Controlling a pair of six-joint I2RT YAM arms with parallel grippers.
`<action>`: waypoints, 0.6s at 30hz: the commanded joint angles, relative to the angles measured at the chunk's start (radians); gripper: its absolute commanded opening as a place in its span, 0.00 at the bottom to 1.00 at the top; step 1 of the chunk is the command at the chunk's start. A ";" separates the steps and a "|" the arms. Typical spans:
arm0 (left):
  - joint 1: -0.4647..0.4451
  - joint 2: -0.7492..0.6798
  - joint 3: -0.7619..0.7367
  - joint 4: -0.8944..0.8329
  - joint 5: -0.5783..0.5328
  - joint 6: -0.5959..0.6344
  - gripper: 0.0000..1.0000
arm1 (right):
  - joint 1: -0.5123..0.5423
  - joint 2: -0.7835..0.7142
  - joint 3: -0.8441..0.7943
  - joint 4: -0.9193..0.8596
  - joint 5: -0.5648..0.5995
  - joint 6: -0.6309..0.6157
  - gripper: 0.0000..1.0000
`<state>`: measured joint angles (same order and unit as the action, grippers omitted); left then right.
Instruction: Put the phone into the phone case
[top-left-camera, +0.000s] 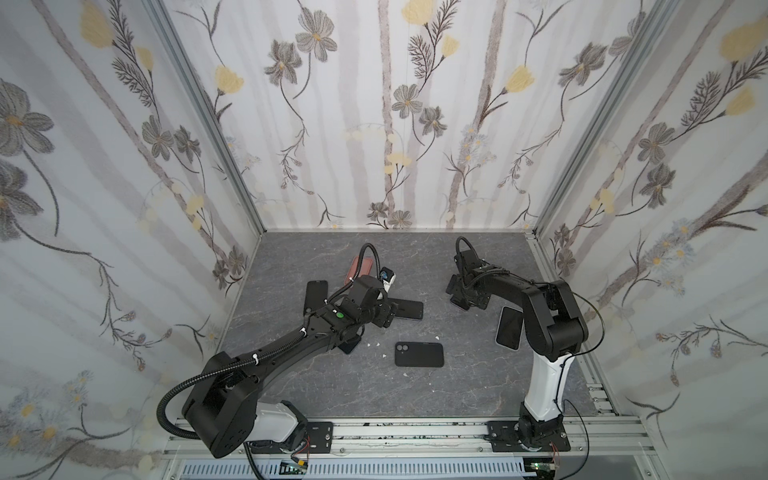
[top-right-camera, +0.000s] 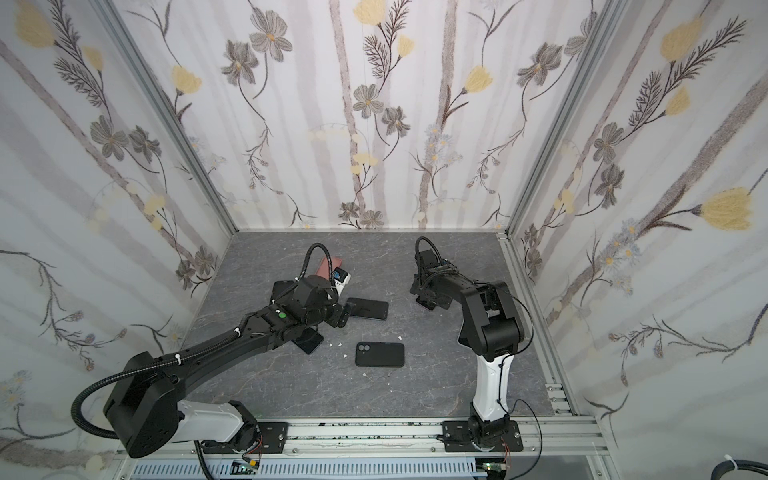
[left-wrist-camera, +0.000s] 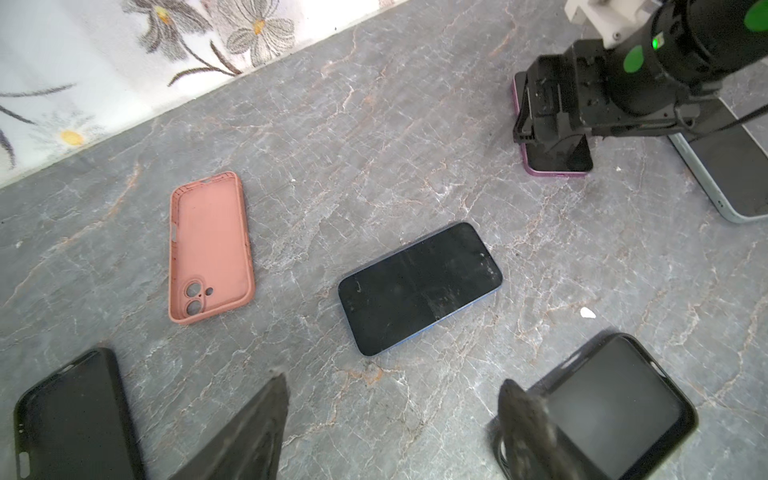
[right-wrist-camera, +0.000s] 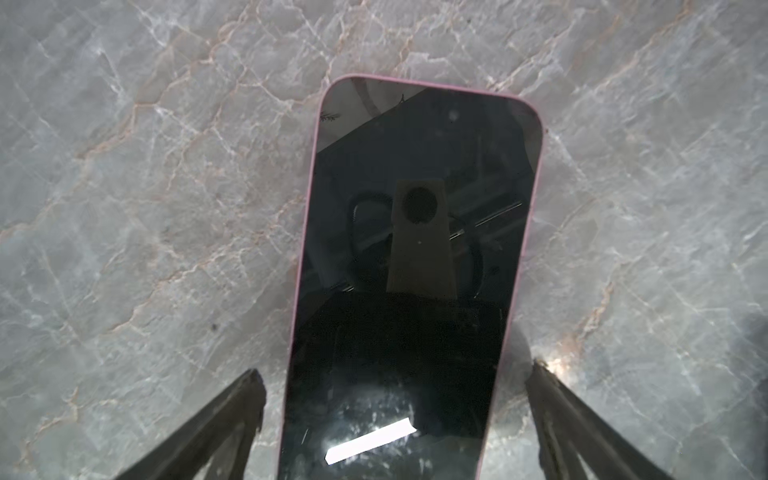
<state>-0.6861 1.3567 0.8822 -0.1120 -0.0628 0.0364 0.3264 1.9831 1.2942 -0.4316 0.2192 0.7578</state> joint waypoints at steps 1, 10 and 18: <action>0.013 -0.007 -0.017 0.084 0.029 0.006 0.78 | 0.004 0.018 0.001 -0.038 -0.003 0.034 0.96; 0.016 -0.005 -0.003 0.082 0.035 0.007 0.78 | 0.004 0.044 0.044 -0.077 0.018 0.013 0.90; 0.021 -0.010 -0.004 0.088 0.032 0.008 0.78 | 0.006 0.055 0.063 -0.119 0.022 -0.024 0.84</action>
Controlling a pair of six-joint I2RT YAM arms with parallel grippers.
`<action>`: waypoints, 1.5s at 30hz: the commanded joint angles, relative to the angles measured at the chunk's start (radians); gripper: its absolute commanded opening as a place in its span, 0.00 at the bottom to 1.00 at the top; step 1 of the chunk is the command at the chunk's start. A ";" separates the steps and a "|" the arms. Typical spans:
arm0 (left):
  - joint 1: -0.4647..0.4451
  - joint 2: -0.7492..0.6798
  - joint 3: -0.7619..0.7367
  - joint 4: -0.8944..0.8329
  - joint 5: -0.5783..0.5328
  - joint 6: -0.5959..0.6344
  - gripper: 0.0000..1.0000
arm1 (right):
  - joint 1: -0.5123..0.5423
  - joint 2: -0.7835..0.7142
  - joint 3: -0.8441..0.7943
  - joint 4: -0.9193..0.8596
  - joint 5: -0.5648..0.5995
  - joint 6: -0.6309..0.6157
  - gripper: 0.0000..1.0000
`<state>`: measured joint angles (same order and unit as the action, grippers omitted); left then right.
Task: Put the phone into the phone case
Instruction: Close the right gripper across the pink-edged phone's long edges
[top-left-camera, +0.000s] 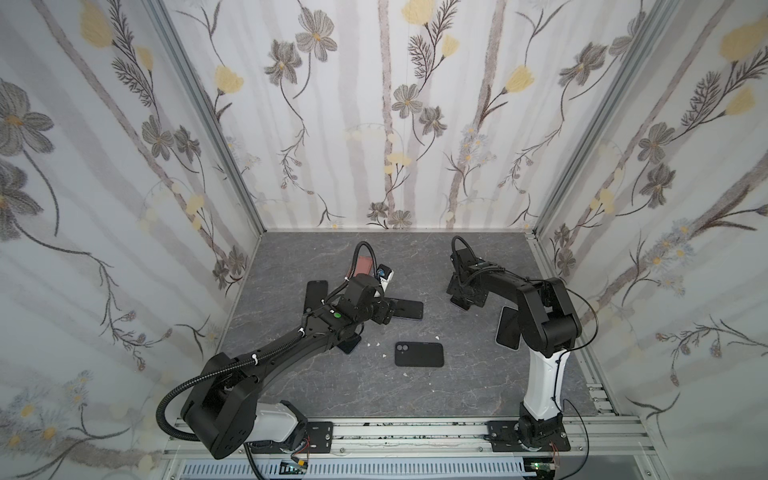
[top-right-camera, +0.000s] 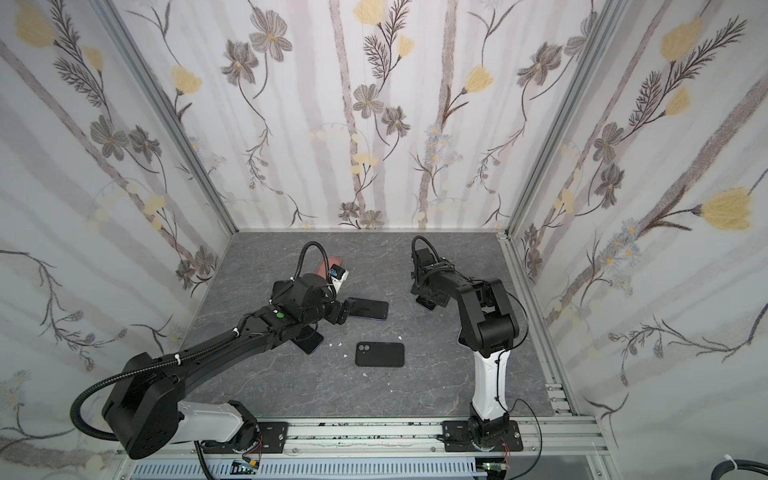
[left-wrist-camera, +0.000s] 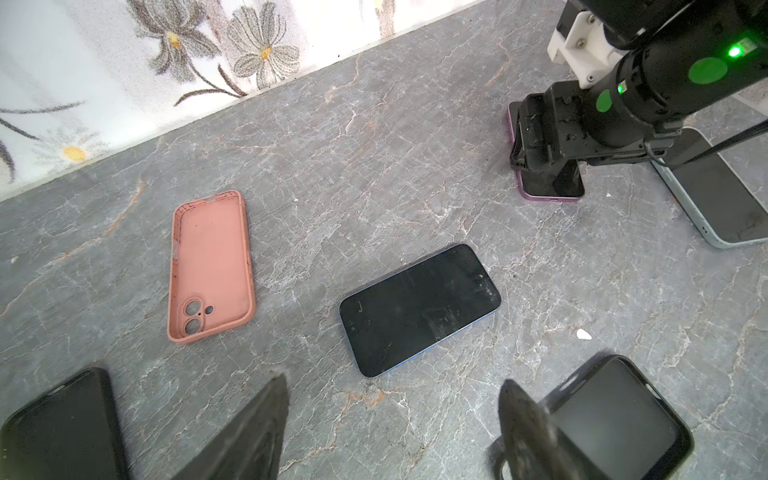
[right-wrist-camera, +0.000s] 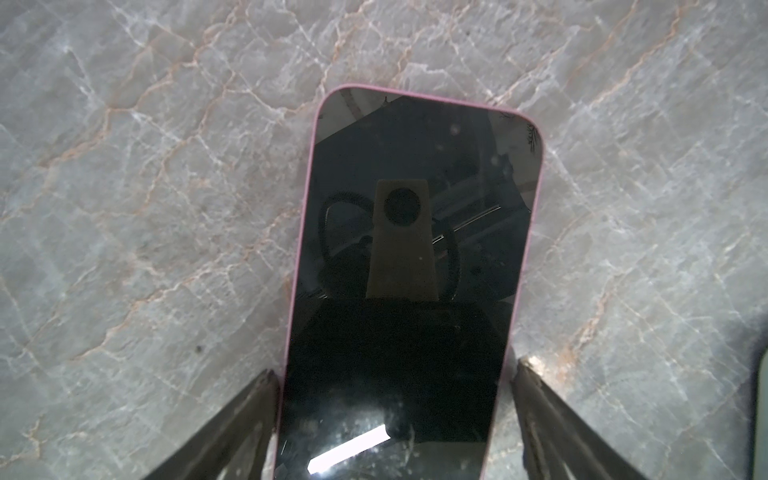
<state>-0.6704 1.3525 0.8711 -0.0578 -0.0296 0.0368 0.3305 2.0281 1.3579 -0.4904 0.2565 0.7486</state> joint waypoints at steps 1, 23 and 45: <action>0.006 -0.005 0.007 0.035 -0.001 0.009 0.78 | 0.002 0.009 0.000 -0.058 -0.022 -0.019 0.81; 0.023 0.004 0.025 0.026 -0.021 -0.010 0.78 | 0.032 -0.085 -0.084 -0.022 -0.052 -0.174 0.42; 0.022 0.183 0.212 -0.038 -0.054 -0.162 0.77 | 0.069 -0.204 -0.241 0.130 -0.062 -0.368 0.19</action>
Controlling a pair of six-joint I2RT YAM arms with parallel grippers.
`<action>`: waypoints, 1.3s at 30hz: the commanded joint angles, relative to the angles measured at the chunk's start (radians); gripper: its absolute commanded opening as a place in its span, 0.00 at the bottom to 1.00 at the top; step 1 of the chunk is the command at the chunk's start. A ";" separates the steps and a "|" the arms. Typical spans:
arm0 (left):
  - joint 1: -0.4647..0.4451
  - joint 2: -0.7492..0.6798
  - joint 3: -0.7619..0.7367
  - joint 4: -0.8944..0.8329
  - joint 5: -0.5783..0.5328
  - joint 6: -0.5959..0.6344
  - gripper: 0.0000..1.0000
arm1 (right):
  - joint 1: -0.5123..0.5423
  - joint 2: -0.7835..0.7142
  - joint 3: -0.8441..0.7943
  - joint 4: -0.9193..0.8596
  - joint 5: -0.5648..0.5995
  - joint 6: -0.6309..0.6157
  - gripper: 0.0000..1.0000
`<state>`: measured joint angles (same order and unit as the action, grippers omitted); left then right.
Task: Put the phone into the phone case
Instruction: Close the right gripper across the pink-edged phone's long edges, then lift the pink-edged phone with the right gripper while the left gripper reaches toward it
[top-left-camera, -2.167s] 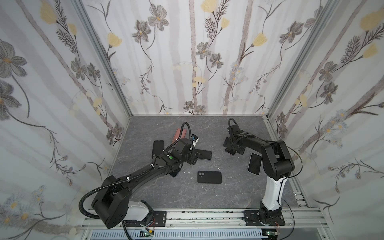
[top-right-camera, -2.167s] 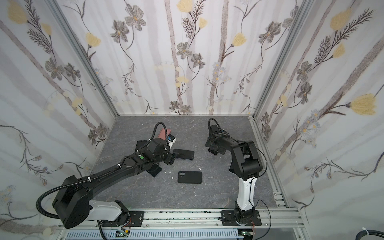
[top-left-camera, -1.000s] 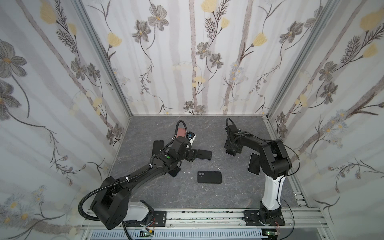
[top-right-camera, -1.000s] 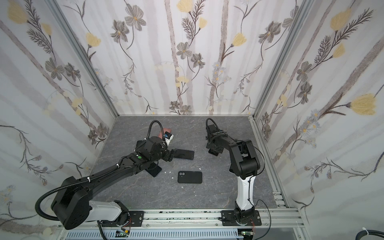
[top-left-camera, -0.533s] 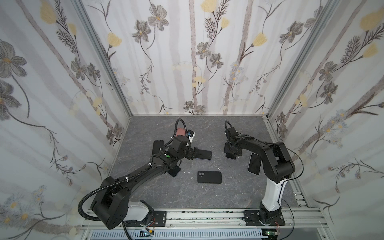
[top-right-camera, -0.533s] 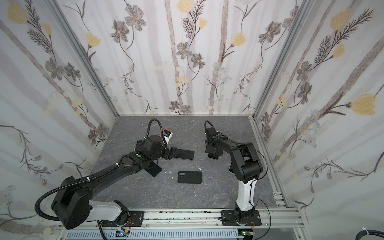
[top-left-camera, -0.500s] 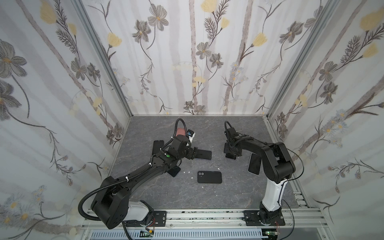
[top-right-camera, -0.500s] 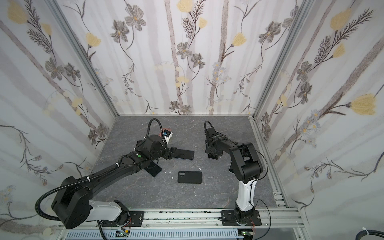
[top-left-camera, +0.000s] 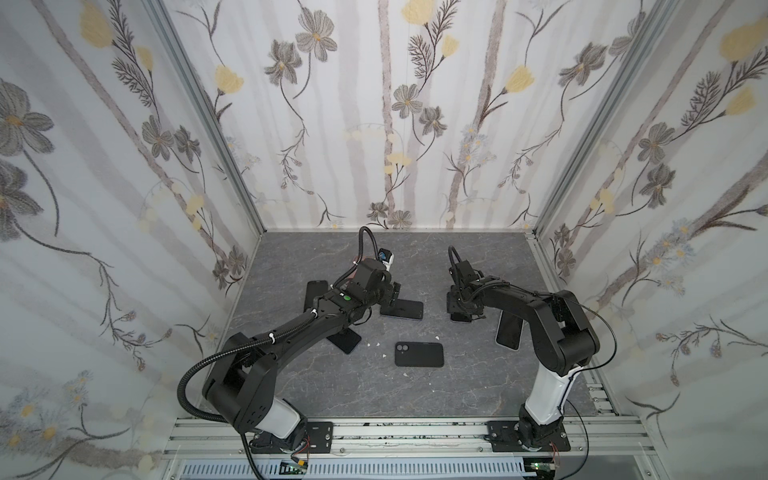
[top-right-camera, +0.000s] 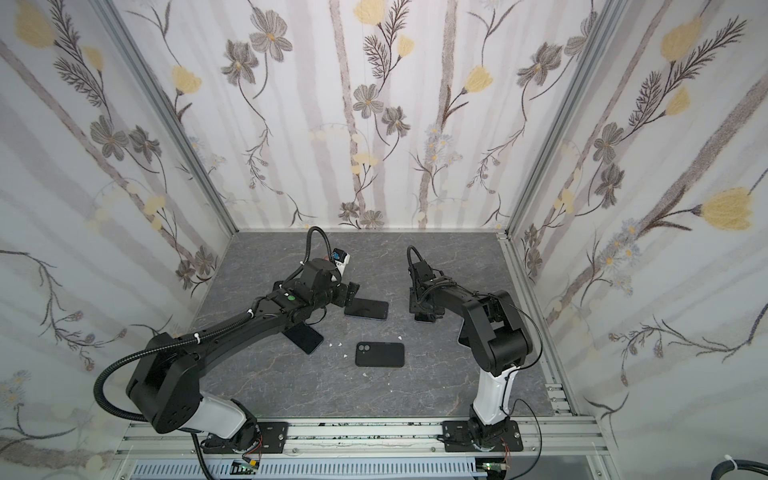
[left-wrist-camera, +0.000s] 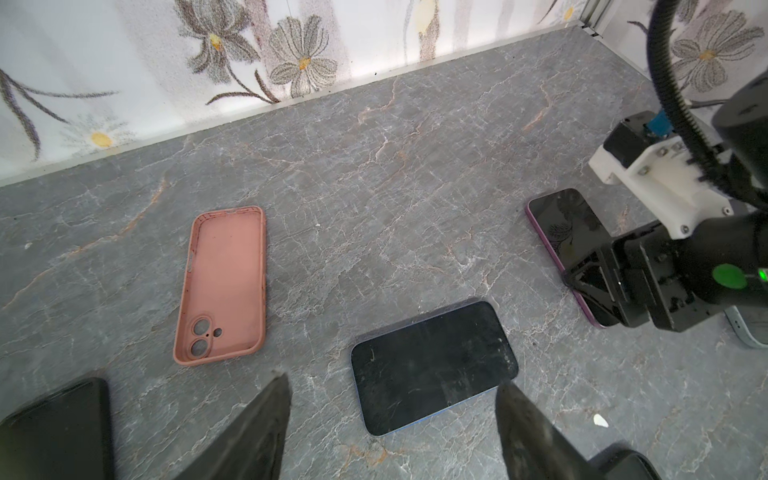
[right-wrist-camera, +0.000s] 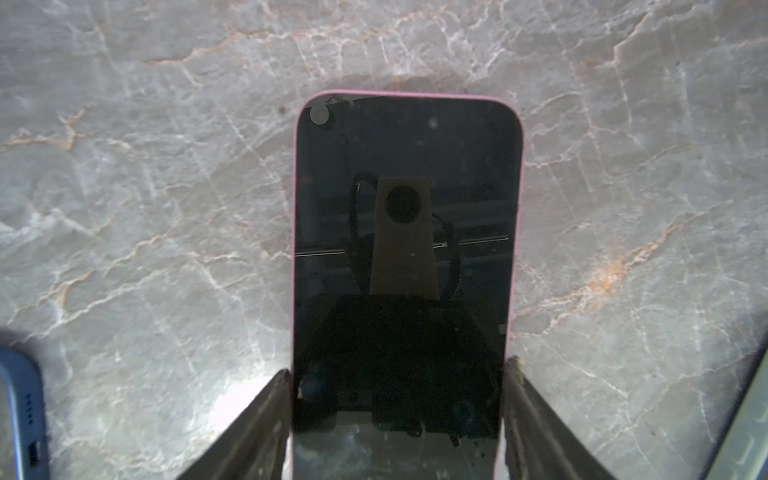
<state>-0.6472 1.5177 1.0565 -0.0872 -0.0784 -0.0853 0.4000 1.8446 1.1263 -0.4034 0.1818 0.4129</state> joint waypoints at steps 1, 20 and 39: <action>0.001 0.030 0.039 -0.012 -0.004 -0.048 0.77 | -0.001 -0.028 -0.016 0.050 0.013 -0.039 0.19; 0.011 0.188 0.231 -0.085 0.071 -0.158 0.75 | 0.001 -0.165 -0.113 0.158 -0.010 -0.134 0.15; 0.029 0.227 0.462 -0.212 0.320 -0.250 0.73 | 0.043 -0.416 -0.199 0.288 -0.161 -0.182 0.16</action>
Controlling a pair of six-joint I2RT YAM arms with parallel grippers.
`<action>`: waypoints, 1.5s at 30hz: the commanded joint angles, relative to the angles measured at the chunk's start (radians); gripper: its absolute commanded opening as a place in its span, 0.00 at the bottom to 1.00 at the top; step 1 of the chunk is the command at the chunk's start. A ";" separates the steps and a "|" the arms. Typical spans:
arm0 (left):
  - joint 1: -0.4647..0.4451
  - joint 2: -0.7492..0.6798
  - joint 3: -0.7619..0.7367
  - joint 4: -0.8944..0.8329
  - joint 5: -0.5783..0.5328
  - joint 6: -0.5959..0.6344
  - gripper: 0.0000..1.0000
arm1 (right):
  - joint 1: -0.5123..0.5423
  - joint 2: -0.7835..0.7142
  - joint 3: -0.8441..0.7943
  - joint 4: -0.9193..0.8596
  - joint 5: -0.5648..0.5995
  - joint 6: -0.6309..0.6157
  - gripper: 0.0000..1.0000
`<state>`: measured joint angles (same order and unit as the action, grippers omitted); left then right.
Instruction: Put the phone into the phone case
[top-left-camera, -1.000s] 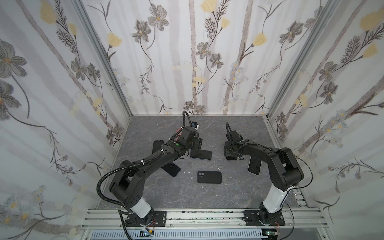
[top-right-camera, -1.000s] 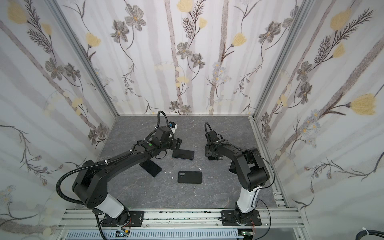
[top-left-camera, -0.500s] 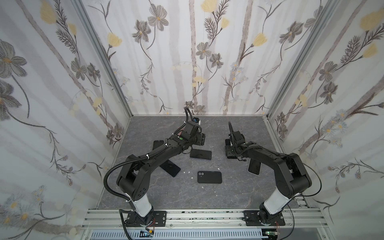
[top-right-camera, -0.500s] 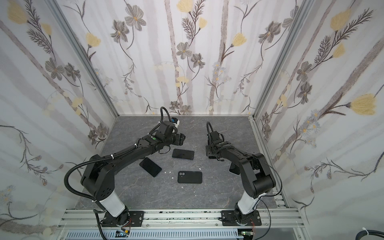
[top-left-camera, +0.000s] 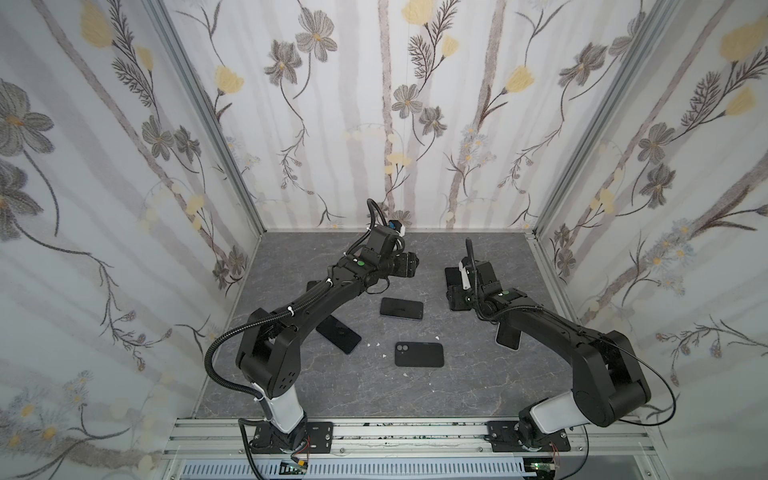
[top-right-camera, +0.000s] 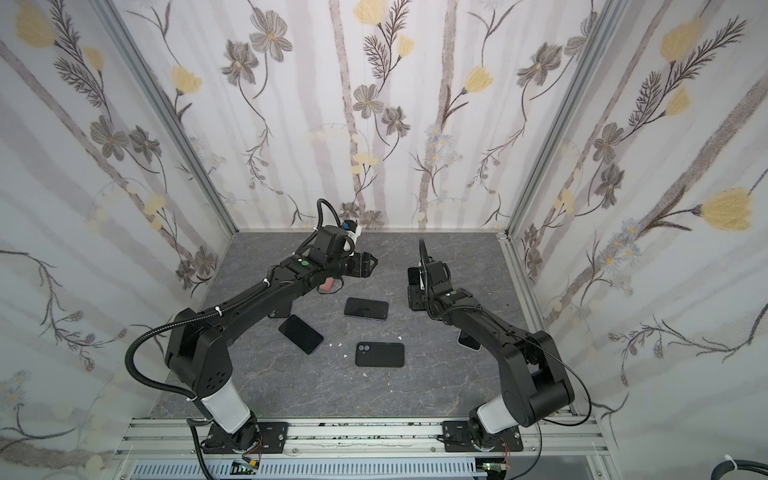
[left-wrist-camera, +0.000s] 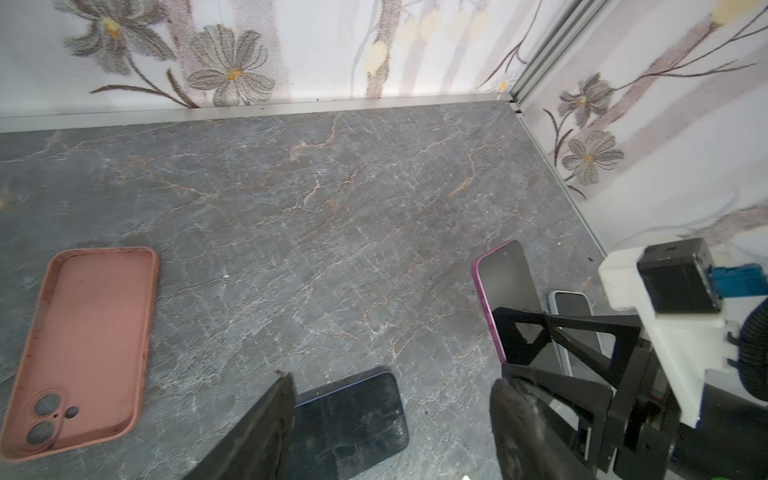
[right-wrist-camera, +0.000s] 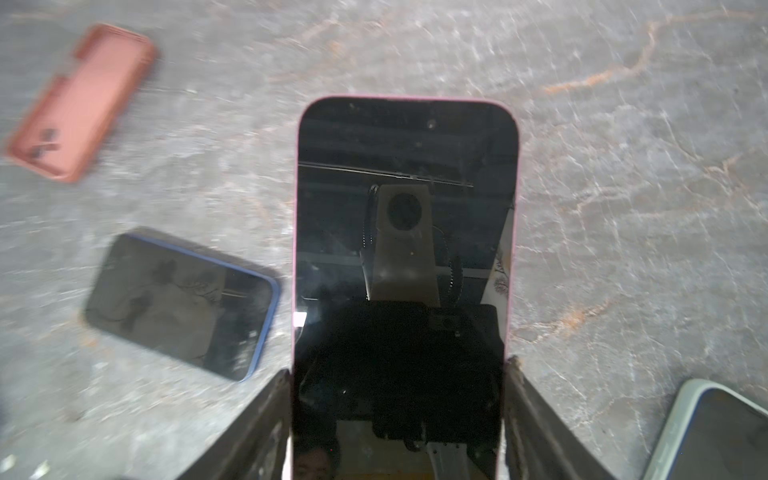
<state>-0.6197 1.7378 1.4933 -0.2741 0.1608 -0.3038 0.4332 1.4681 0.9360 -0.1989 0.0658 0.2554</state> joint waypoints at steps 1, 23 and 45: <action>0.003 0.009 0.036 -0.032 0.096 -0.037 0.72 | 0.019 -0.058 -0.011 0.089 -0.058 -0.032 0.16; 0.031 0.066 0.133 -0.059 0.382 -0.126 0.49 | 0.156 -0.242 -0.006 0.136 -0.069 -0.114 0.14; 0.069 -0.014 -0.082 0.293 0.518 -0.363 0.00 | 0.187 -0.261 0.000 0.154 0.029 -0.094 0.35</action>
<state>-0.5598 1.7504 1.4433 -0.0830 0.7086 -0.5957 0.6197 1.2255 0.9264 -0.1596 0.0391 0.1551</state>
